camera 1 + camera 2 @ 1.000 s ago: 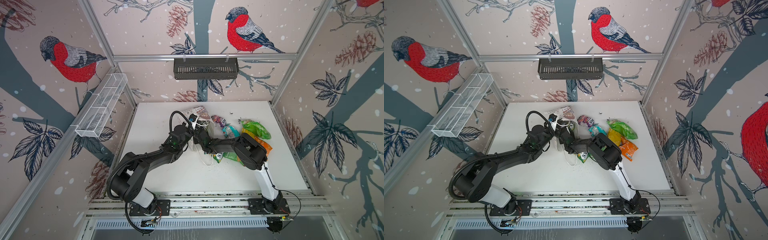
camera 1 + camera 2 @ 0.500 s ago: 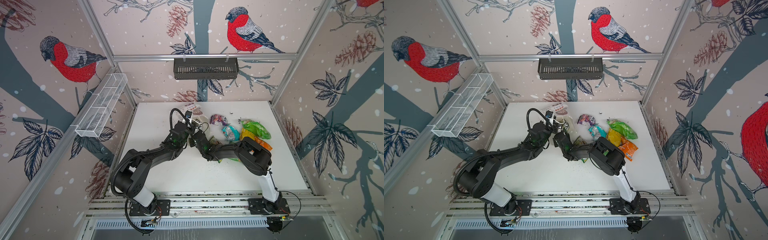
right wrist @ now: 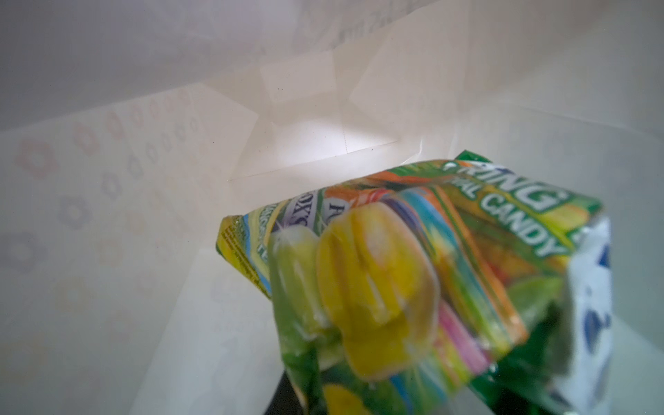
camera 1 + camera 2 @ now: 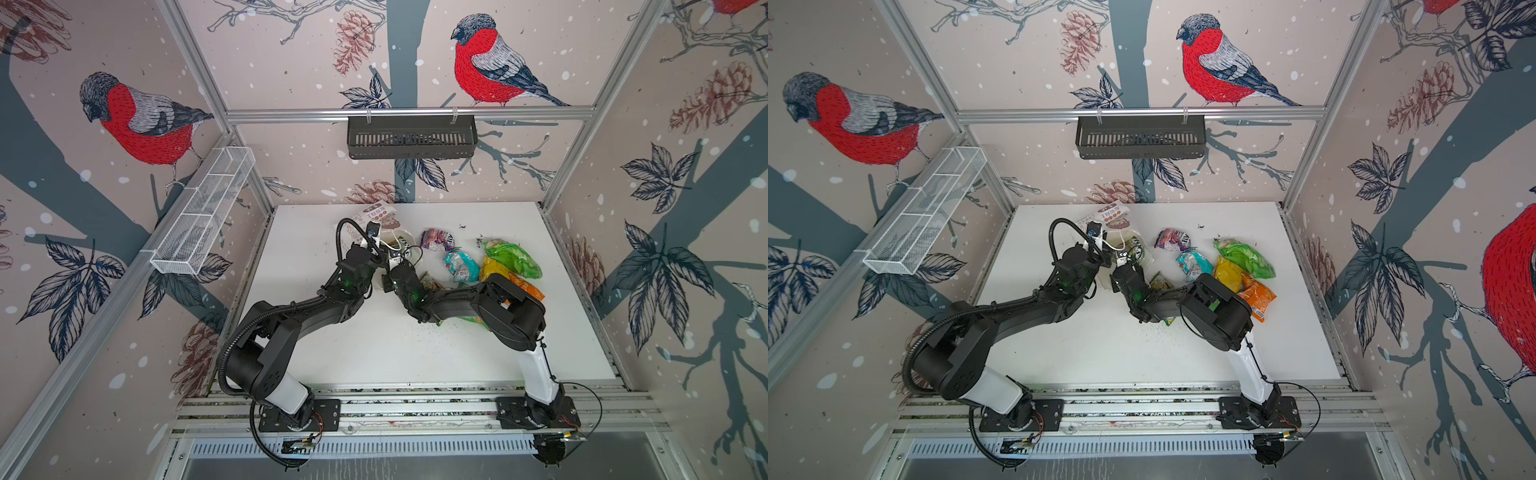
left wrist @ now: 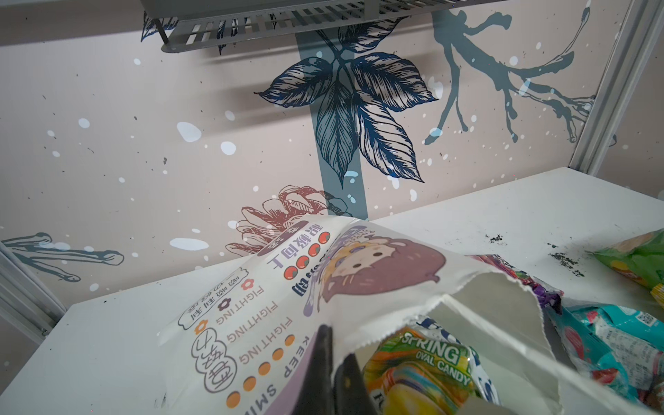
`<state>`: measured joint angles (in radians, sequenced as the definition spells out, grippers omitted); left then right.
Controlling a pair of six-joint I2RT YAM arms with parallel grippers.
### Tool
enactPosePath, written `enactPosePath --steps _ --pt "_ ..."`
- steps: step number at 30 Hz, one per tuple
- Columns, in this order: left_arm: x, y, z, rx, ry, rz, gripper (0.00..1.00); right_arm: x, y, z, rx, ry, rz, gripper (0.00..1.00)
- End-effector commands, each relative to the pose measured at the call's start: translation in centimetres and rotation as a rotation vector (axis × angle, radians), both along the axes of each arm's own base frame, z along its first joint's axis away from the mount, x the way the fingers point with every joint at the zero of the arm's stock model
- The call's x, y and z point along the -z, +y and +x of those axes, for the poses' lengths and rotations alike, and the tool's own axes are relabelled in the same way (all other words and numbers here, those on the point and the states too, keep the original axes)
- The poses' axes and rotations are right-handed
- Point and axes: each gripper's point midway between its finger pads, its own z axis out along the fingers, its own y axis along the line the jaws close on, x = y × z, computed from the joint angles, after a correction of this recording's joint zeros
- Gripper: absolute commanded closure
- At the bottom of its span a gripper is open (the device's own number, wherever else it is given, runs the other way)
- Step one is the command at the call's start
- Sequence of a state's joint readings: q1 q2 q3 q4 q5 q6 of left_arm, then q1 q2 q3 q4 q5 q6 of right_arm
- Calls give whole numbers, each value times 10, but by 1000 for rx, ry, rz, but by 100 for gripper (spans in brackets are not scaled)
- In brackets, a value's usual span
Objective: Take the snacks out of the paper bag
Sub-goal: Pick up the snack from the paper bag.
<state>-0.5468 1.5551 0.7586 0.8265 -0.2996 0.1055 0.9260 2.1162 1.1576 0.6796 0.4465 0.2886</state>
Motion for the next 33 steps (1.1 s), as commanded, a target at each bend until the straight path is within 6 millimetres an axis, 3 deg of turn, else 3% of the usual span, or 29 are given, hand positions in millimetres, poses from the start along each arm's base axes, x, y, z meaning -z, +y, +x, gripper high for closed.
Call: enactPosePath --steps 1,33 --pt "-10 4 2 -18 -37 -20 100 -21 0 3 22 -53 52 100" --pt "-14 5 2 -24 -46 -22 100 -41 -11 -10 47 -98 62 100"
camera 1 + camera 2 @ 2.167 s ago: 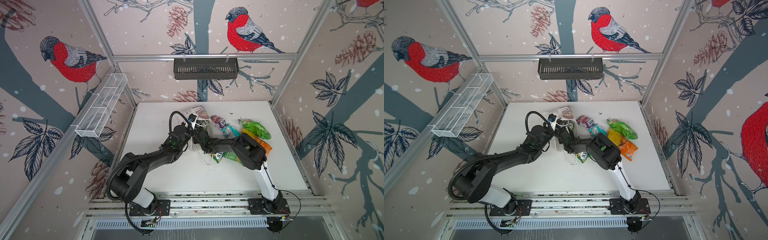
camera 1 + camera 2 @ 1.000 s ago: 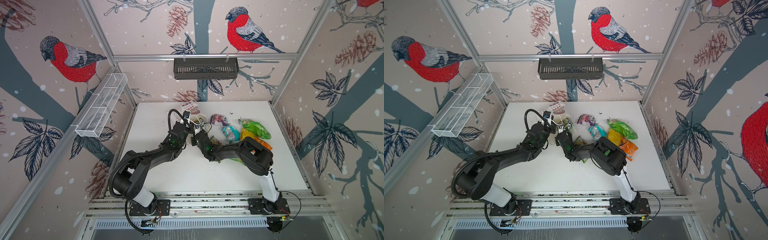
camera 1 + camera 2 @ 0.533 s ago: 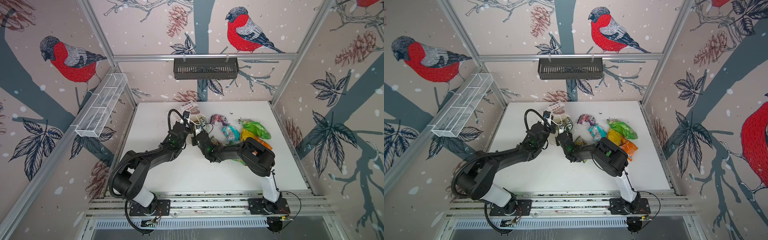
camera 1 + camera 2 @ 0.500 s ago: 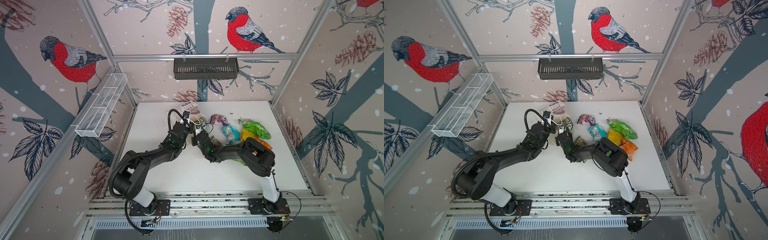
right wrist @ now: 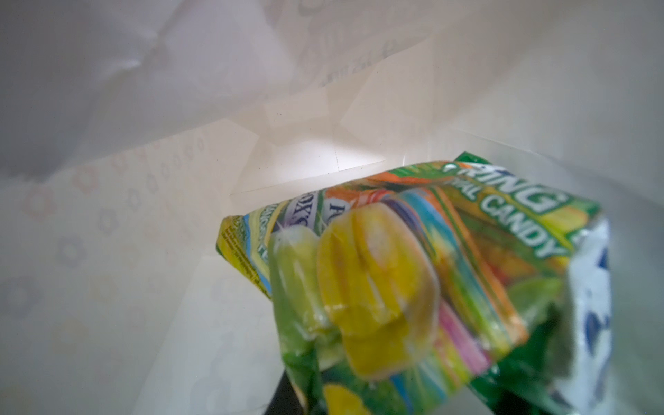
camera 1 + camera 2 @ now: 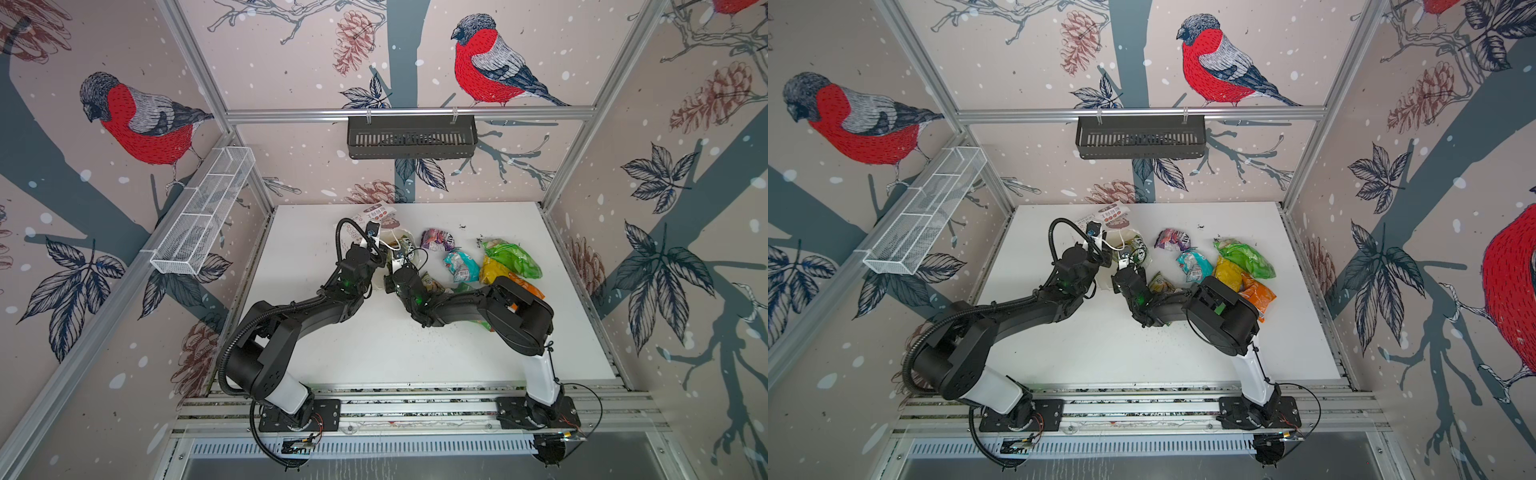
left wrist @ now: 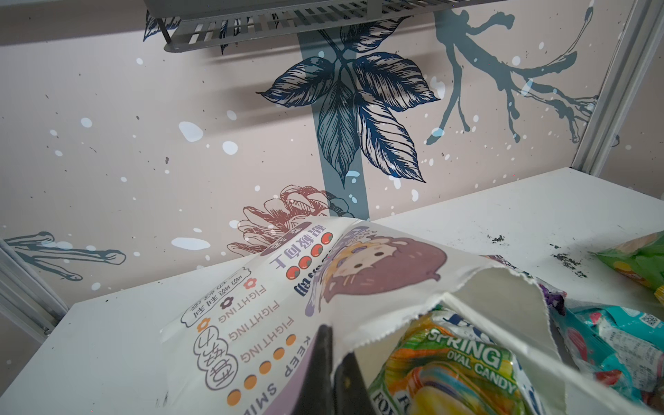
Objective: Take the snacks out of the paper bag
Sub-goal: Pick up the snack from the paper bag.
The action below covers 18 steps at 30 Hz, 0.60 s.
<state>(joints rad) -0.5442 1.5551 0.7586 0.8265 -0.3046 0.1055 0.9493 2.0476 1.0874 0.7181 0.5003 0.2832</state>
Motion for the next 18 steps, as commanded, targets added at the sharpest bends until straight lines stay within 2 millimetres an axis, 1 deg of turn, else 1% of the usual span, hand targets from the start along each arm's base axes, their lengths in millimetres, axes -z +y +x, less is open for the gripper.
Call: enactPosePath --steps 1,5,7,13,16,18 --pt "-13 3 2 -17 -45 -21 100 -25 -2 2 20 -62 50 100" --pt "-14 4 2 -18 -44 -23 100 -32 -7 -3 17 -57 60 100" --pt "-15 4 3 -20 -40 -20 100 -35 -9 -9 -2 -42 78 100" --pt "-18 8 5 -44 -39 -15 100 -51 -15 -35 -113 -12 151 100" --pt "-18 10 7 -58 -37 -17 100 -64 -19 -49 -200 8 220 100" --pt "-17 11 8 -65 -34 -19 100 -75 -23 -57 -258 13 273 100"
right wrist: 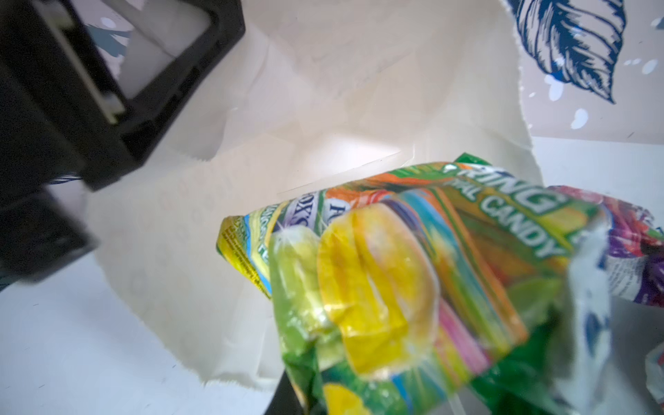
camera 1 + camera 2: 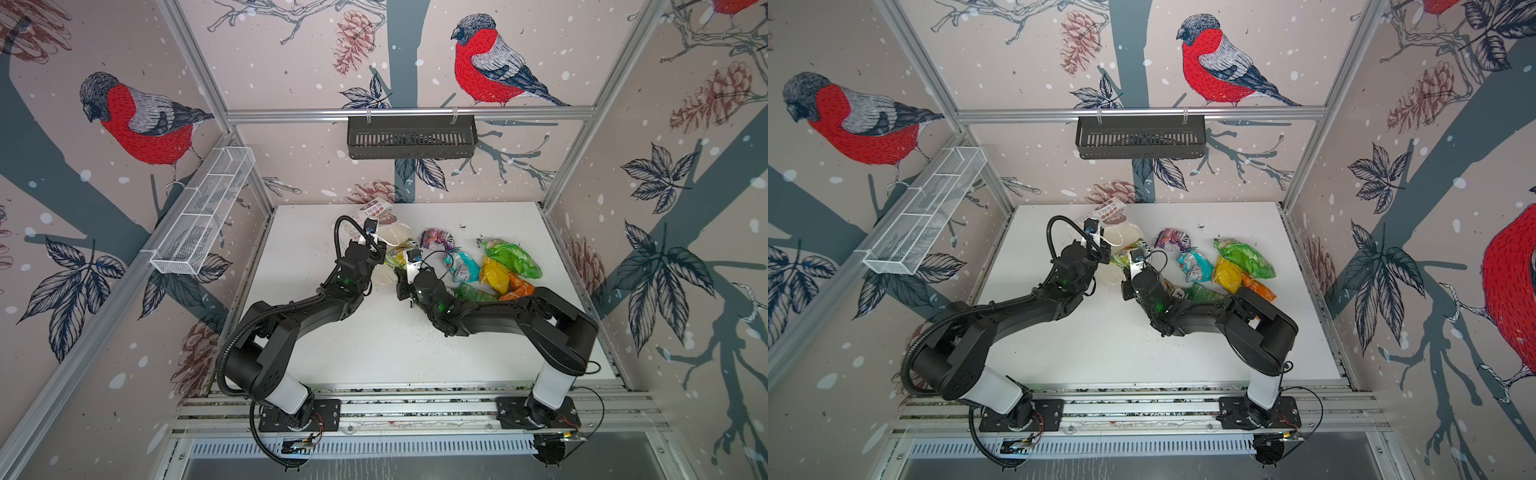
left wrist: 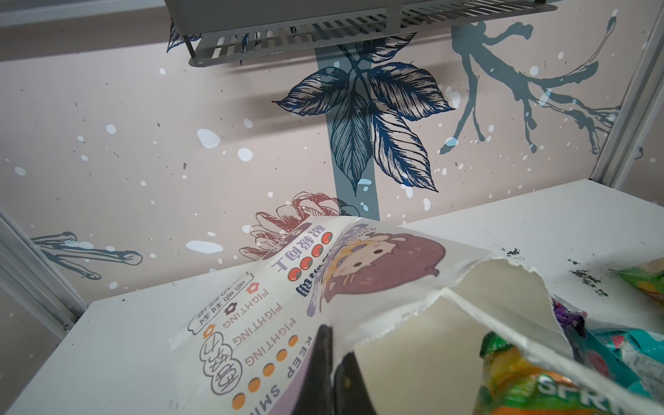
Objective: Take the snacks out of the paper bag
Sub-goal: Pick up the snack from the paper bag, then place the snack at the top-center of the table.
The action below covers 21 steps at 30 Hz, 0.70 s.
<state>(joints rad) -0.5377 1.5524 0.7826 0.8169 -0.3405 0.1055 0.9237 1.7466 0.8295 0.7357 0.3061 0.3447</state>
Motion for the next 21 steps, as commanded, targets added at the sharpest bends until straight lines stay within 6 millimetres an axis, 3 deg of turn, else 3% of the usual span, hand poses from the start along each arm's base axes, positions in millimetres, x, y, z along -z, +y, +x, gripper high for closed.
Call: enactPosePath --steps 1,5,11,21 --pt "-6 4 3 -21 -16 -10 100 -37 9 -14 -123 -24 154 100" --pt "-7 4 3 -23 -20 -16 100 -51 5 -26 -158 -37 132 100" --pt "-6 9 4 -32 -23 -20 100 -67 -15 -33 -132 -49 163 100" --pt "-7 17 1 -38 -28 -27 100 -76 -40 -36 -106 -25 213 100"
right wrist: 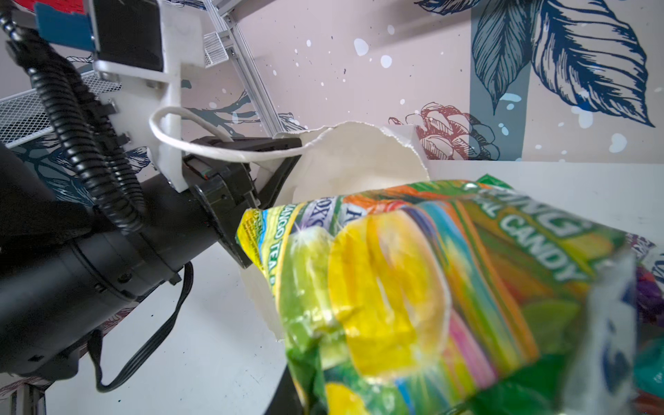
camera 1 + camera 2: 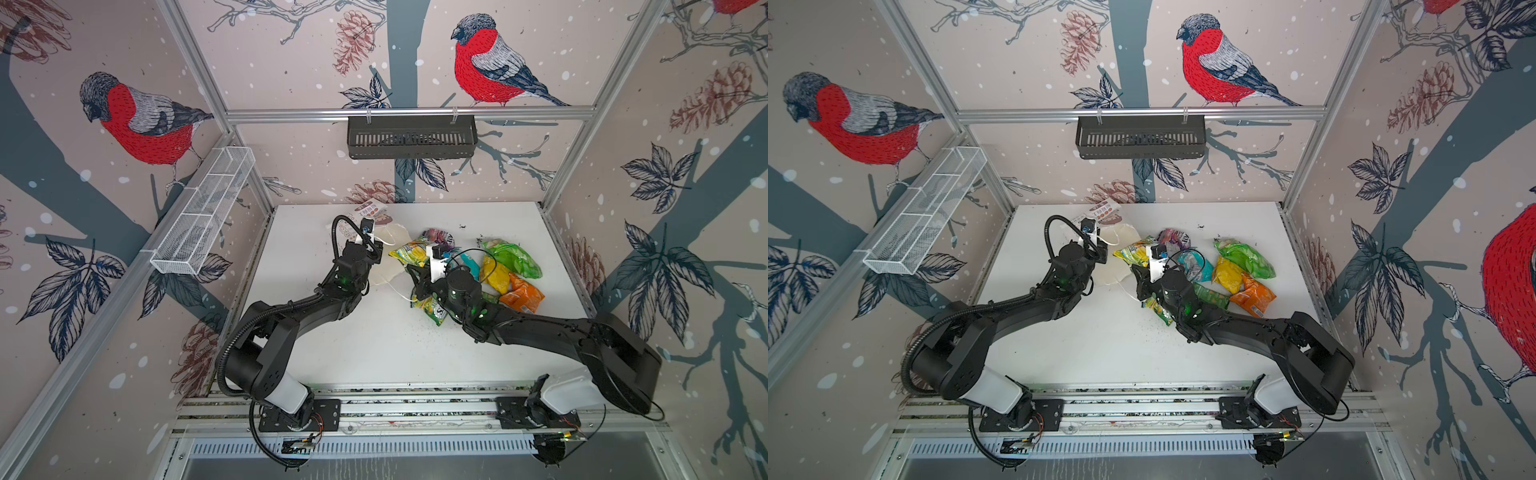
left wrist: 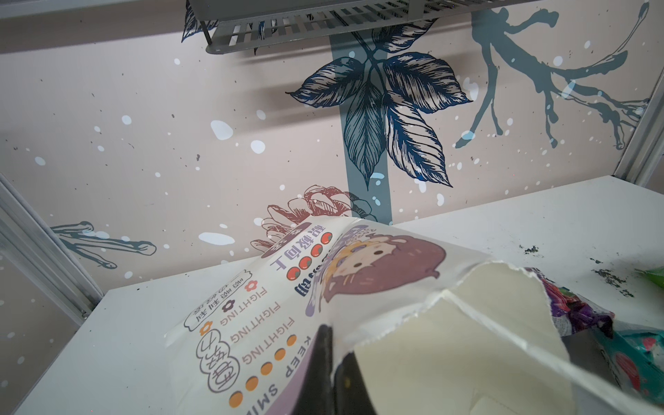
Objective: Take the snacks out of the paper bag
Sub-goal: Place the snack at the top-center of the table.
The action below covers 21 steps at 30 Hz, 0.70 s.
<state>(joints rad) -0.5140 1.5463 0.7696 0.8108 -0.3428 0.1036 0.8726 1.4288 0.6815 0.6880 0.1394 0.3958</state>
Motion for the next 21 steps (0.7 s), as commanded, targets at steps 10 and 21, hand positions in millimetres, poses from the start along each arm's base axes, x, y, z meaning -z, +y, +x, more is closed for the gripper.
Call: enactPosePath --steps 10,21 --pt "-8 19 -3 -36 -35 -45 100 -14 -38 5 66 14 93 100" --pt "-6 38 -12 -56 -49 -77 100 45 -50 45 169 188 5 100"
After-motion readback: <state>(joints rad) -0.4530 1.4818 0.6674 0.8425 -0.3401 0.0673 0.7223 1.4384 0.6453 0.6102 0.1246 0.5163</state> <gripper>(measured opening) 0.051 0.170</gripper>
